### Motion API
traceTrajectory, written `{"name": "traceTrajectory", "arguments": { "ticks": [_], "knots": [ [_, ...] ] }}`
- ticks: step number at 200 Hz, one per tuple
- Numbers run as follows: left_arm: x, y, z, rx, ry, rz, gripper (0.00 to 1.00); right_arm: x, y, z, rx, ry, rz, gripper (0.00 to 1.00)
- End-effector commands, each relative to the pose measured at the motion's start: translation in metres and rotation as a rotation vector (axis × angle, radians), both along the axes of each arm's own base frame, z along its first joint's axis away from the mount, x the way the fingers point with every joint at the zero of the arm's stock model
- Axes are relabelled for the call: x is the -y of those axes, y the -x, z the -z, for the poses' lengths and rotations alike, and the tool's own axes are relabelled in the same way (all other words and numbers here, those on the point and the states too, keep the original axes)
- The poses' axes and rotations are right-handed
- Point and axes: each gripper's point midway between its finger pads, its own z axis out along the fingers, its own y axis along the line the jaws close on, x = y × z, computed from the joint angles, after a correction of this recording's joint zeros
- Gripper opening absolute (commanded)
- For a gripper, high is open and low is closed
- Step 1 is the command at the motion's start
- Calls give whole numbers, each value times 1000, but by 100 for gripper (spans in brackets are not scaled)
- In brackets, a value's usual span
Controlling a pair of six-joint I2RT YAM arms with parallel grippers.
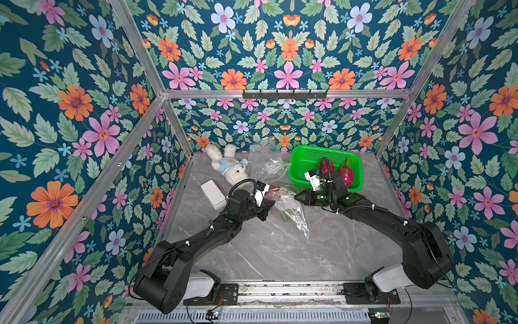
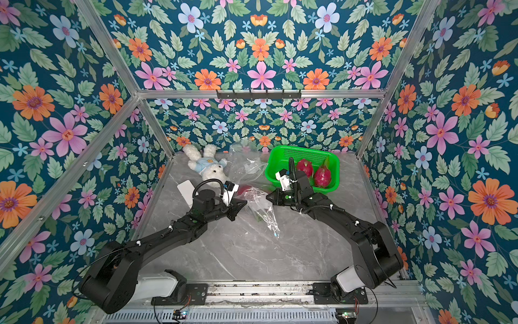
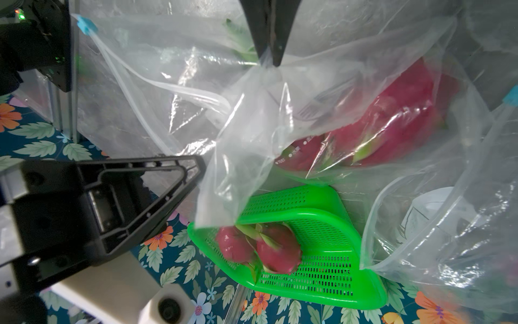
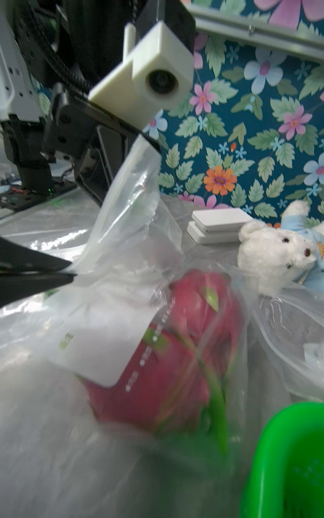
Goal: Open the zip-top bag and take out the dragon fruit
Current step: Open the zipper of the food storage bag at the center of the board.
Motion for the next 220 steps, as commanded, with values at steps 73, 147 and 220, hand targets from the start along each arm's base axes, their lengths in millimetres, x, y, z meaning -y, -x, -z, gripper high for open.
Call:
{"name": "traceTrajectory", "arguments": {
  "ticks": [73, 147, 220],
  "knots": [
    [6, 2, -11, 28, 8, 52, 0, 54, -6, 27, 74, 413, 218, 1],
    [18, 5, -37, 42, 82, 120, 0, 4, 34, -60, 154, 87, -5, 19],
    [20, 14, -64, 96, 125, 152, 0, -12, 15, -46, 106, 84, 16, 0]
  ]
}}
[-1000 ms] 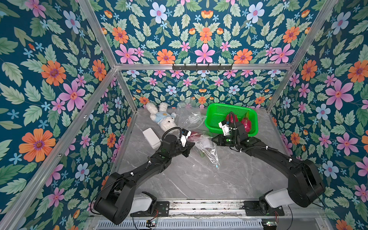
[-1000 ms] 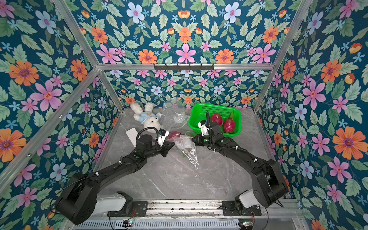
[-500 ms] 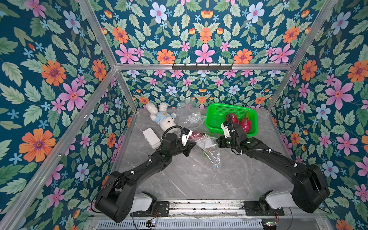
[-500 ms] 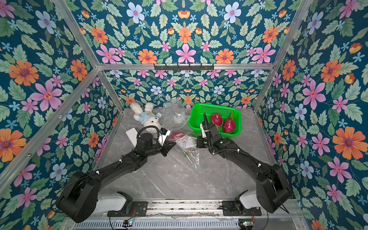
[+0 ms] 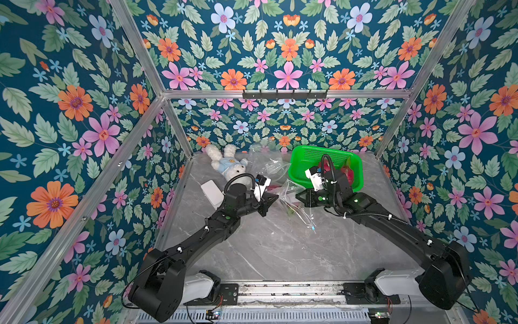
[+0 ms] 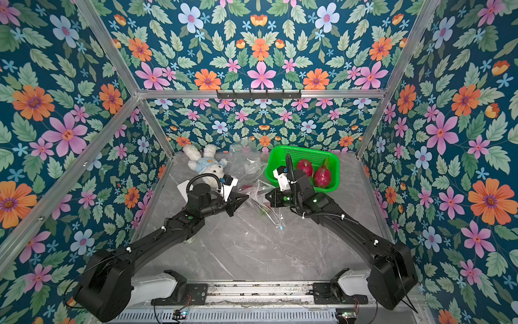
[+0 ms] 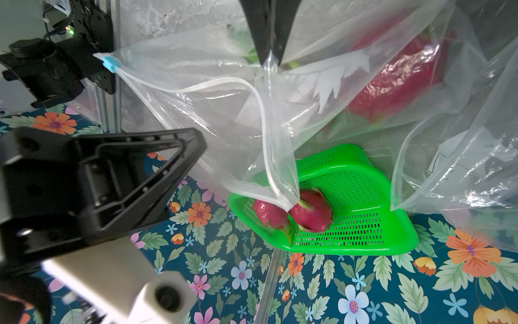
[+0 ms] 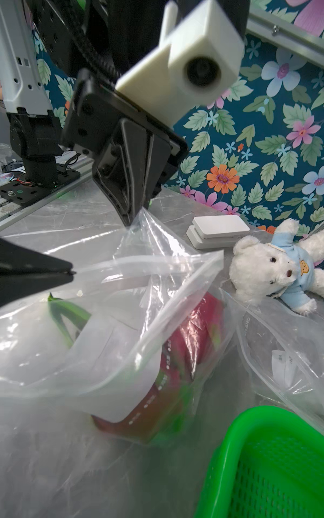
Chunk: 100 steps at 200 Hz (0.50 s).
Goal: Open the zip-top bag and take out the dragon fruit
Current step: Open the zipper of the food storage bag at the center of the board.
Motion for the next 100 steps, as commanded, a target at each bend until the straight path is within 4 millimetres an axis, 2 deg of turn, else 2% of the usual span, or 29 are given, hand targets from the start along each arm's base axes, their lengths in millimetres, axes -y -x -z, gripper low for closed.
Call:
{"name": "traceTrajectory", "arguments": {
  "ticks": [1, 13, 25, 56, 100],
  "knots": [
    [3, 4, -9, 22, 31, 31, 0, 0, -16, 3, 18, 14, 46, 0],
    [3, 5, -11, 23, 40, 30, 0, -1, -25, 12, 0, 49, 58, 0],
    [2, 5, -14, 34, 45, 25, 0, -10, -26, 20, -43, 55, 18, 0],
    [-3, 2, -30, 92, 57, -15, 0, -39, -14, 33, -142, -13, -70, 0],
    [-5, -7, -60, 180, 67, -47, 0, -40, -4, 49, -217, 20, -92, 0]
  ]
}}
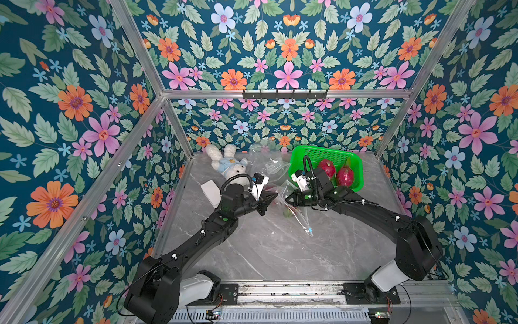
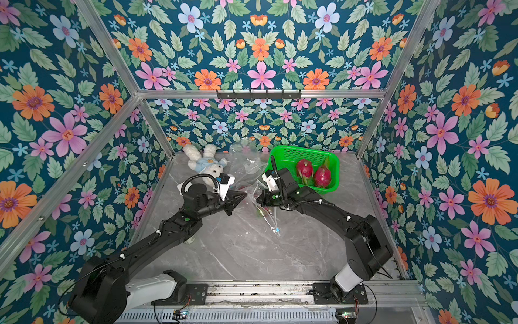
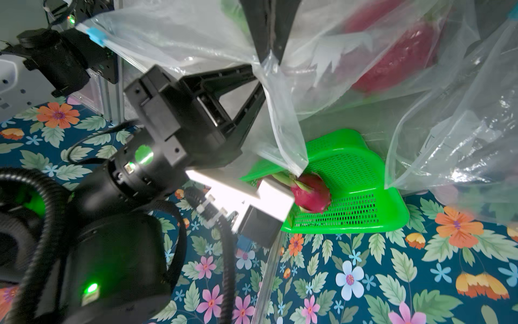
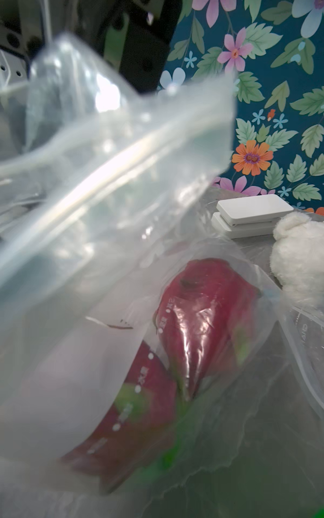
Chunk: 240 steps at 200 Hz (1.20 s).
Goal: Open the zip-top bag and take out the dragon fruit
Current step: Open the zipper of the food storage bag at the center of the board, then pick up the dragon fruit from the zipper food storage bag.
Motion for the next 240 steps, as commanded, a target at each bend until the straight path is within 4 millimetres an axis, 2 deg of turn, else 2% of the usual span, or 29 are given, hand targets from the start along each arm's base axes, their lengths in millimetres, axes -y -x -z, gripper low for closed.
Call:
{"name": "traceTrajectory", "arguments": {
  "ticks": [1, 31, 49, 77, 92, 103, 121, 142, 172, 198, 219, 240],
  "knots": [
    [-1, -8, -30, 112, 25, -26, 0, -2, 7, 3, -54, -4, -16, 0],
    [-1, -14, -61, 188, 49, -43, 0, -2, 16, 1, -85, -7, -43, 0],
    [-1, -18, -70, 213, 63, -58, 0, 5, 21, 5, -95, 22, -32, 0],
    [9, -27, -55, 160, 63, -31, 0, 28, 27, 24, -120, 112, 16, 1],
    [17, -29, -42, 107, 77, 3, 0, 49, 30, 34, -129, 186, 61, 2],
    [22, -29, -35, 74, 90, 24, 0, 59, 32, 31, -116, 192, 74, 4],
    [27, -30, -30, 40, 108, 47, 0, 64, 34, 13, -66, 152, 67, 9],
    [28, -30, -33, 37, 127, 59, 0, 62, 37, -15, 2, 111, 37, 17],
    [30, -28, -39, 42, 146, 72, 0, 49, 36, -38, 42, 13, 7, 18],
    [31, -25, -42, 37, 163, 88, 0, 45, 25, -29, 47, 16, 21, 19],
    [31, -22, -43, 37, 168, 93, 0, 43, 14, -18, 41, 43, 37, 27],
    [29, -21, -44, 36, 170, 92, 0, 44, 13, -3, -19, 91, 38, 39]
  ]
}}
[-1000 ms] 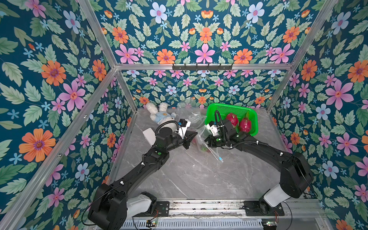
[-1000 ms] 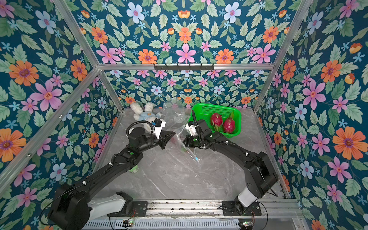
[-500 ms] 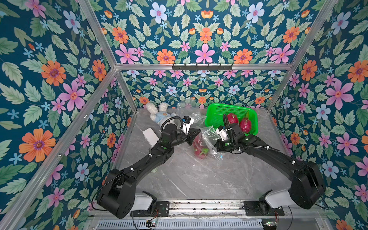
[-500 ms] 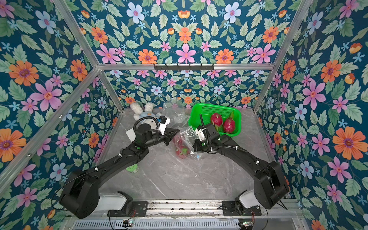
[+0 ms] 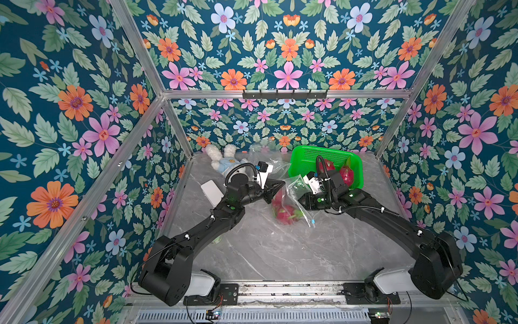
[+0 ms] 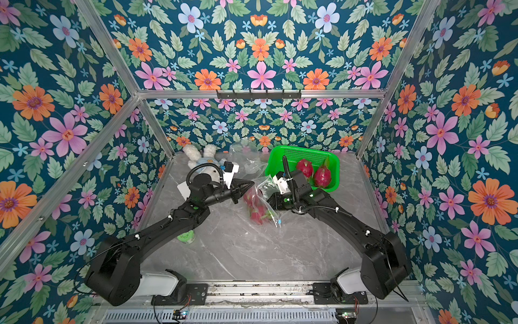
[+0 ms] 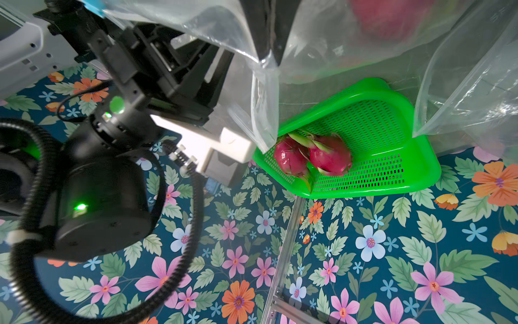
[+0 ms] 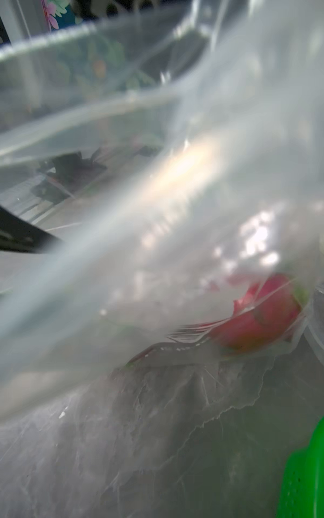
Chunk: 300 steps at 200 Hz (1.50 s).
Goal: Open the zip-top bag and take out the dragon fruit
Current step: Pick up the dragon fruit from the zipper food storage bag.
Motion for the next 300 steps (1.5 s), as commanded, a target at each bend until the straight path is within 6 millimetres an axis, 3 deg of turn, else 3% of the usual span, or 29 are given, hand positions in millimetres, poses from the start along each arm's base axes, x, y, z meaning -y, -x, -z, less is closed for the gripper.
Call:
{"name": "traceTrajectory", "arguments": {
  "ticks": [1, 48, 84, 127, 152, 177, 242, 260, 277, 300],
  "knots": [
    [0, 4, -15, 40, 40, 14, 0, 0, -5, 8, -21, 36, 8, 40],
    [0, 5, -10, 28, 42, 19, 0, 10, 10, 33, -124, 113, -10, 54],
    [2, 4, -3, 8, 39, 24, 0, 14, 31, 38, -185, 112, -29, 45],
    [8, 4, 1, -16, 53, 49, 0, 15, 40, 25, -147, 57, -35, 41],
    [12, 4, 0, -25, 65, 62, 0, 24, 40, 54, -187, 125, -4, 46],
    [16, 5, 2, -34, 66, 70, 0, 18, 44, 78, -241, 120, -3, 46],
    [22, 1, 23, -85, 63, 75, 0, 17, 52, 117, -282, 113, 22, 50],
    [25, 0, 32, -106, 55, 78, 0, 32, 52, 127, -270, 226, 60, 50],
    [27, 1, 42, -134, 43, 87, 0, 51, 51, 127, -248, 326, 100, 50],
    [30, 5, 52, -167, 31, 107, 0, 49, 51, 106, -187, 291, 75, 49]
  ]
}}
